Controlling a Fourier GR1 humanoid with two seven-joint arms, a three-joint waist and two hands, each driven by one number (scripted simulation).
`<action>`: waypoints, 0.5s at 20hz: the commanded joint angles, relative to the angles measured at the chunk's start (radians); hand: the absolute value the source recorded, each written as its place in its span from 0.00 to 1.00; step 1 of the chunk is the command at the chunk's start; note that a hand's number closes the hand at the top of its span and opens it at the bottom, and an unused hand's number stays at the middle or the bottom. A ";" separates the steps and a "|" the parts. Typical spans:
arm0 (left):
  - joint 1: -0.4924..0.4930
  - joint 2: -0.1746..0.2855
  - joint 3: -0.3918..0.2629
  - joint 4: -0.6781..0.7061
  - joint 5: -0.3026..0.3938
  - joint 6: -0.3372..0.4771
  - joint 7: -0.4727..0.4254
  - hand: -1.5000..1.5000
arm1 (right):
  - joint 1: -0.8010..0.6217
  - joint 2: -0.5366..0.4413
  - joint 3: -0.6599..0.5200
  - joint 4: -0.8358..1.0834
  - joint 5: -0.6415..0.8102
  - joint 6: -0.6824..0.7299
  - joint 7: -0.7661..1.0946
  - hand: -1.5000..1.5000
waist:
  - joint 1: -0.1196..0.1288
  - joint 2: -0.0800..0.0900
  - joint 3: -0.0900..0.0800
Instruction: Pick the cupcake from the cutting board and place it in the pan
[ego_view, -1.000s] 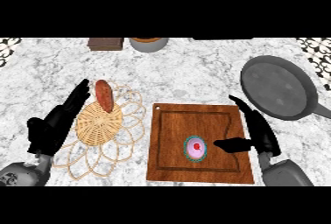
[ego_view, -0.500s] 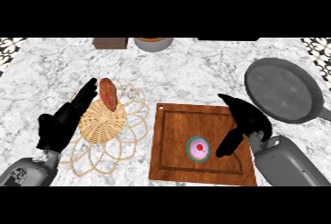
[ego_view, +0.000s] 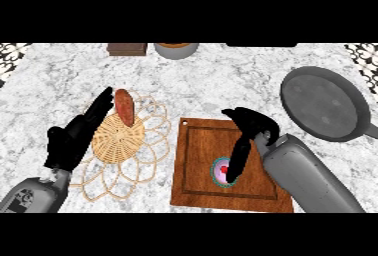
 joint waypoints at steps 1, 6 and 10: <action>-0.013 0.004 0.009 -0.007 -0.006 -0.004 0.030 0.50 | -0.075 0.071 0.039 0.044 -0.044 0.087 0.274 0.00 | -0.005 -0.001 0.001; 0.037 0.001 0.019 -0.025 -0.009 -0.009 -0.002 0.50 | -0.077 0.059 0.094 0.036 -0.043 0.073 0.317 0.00 | -0.013 -0.006 0.001; 0.011 -0.005 0.027 -0.032 -0.004 -0.019 0.030 0.50 | -0.093 0.071 0.136 0.080 -0.032 0.074 0.316 0.00 | -0.011 -0.004 0.001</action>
